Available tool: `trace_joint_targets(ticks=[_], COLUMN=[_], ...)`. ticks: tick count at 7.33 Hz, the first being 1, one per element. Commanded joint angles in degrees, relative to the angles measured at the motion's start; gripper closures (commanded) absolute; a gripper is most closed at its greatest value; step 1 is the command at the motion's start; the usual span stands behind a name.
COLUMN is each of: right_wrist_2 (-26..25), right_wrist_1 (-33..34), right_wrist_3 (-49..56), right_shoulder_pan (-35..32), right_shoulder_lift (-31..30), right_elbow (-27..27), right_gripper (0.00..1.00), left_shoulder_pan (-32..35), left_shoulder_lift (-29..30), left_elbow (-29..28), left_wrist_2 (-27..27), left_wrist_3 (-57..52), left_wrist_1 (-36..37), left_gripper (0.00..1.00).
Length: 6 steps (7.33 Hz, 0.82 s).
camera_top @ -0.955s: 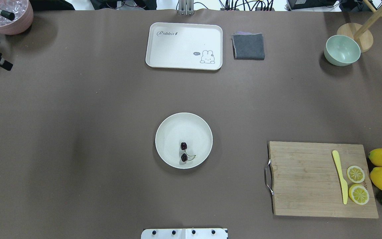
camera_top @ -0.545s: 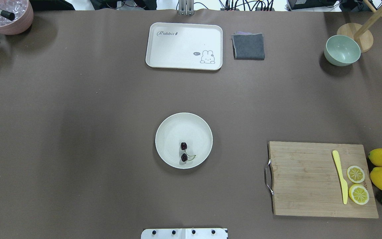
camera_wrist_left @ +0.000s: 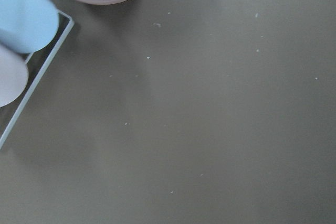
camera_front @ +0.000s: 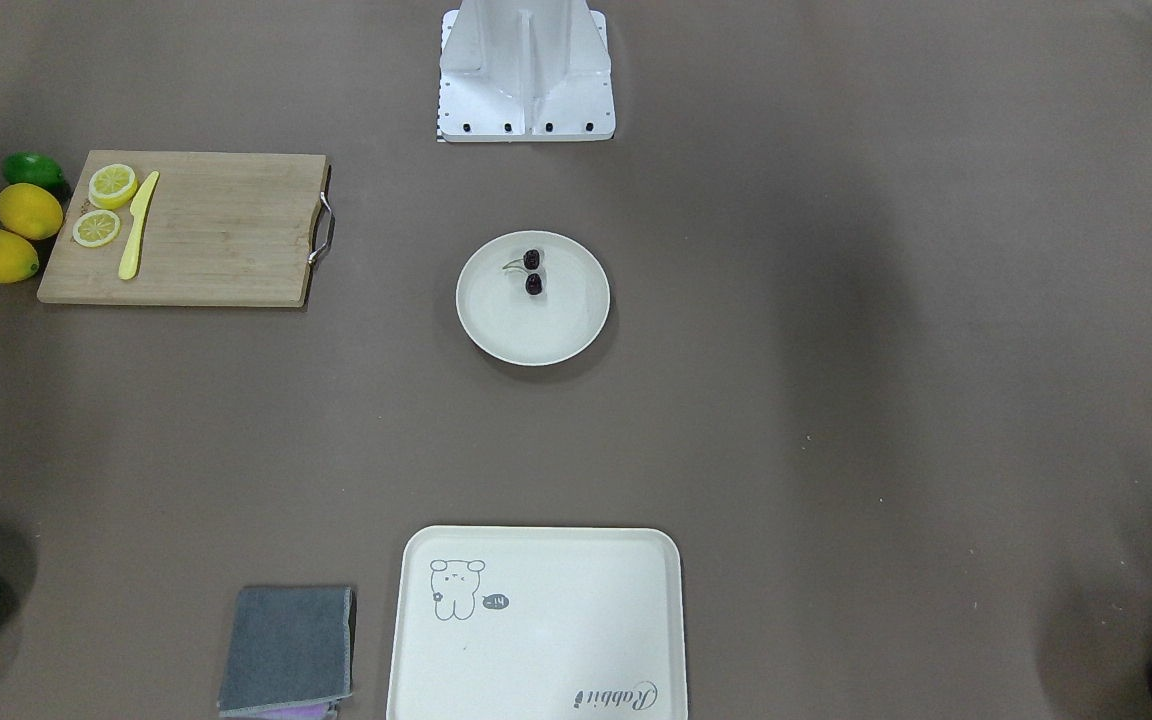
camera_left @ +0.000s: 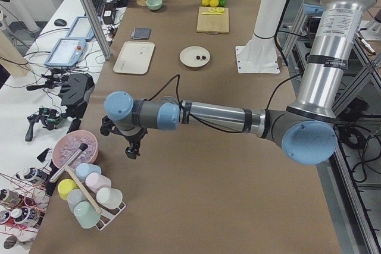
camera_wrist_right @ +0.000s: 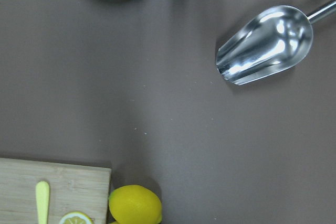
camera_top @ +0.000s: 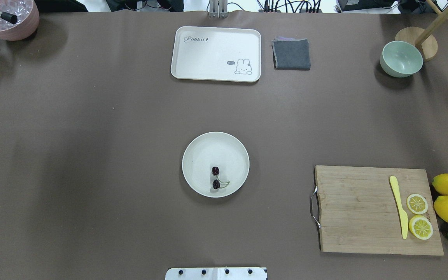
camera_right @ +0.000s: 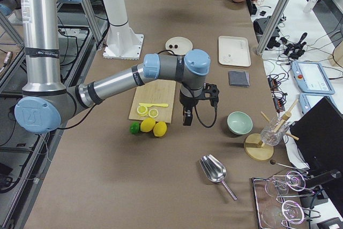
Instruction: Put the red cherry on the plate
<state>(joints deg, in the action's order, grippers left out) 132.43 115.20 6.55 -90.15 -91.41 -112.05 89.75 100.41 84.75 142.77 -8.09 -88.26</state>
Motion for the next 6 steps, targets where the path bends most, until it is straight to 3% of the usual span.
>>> trace_joint_targets(ticks=[1,4,6], right_wrist_2=[-1.8,-1.9,1.7], right_wrist_1=[-0.2,-0.1,-0.2], right_wrist_3=[9.1,10.5,12.1], right_shoulder_pan=[-5.4,-7.8,-9.5], right_shoulder_lift=[-2.2,-7.7,-9.7], right_elbow=[2.9,-1.3,-0.7], right_gripper=[0.0,0.0,0.0], left_shoulder_pan=[2.9,3.0,3.0], left_shoulder_lift=[-5.1,-14.8,-19.0], left_elbow=[2.0,10.8,12.8], left_wrist_2=[0.0,0.1,3.3], left_wrist_3=[-4.7,-4.3,-4.0], left_wrist_1=[-0.2,-2.5,-2.6], left_gripper=[0.02,0.02,0.02])
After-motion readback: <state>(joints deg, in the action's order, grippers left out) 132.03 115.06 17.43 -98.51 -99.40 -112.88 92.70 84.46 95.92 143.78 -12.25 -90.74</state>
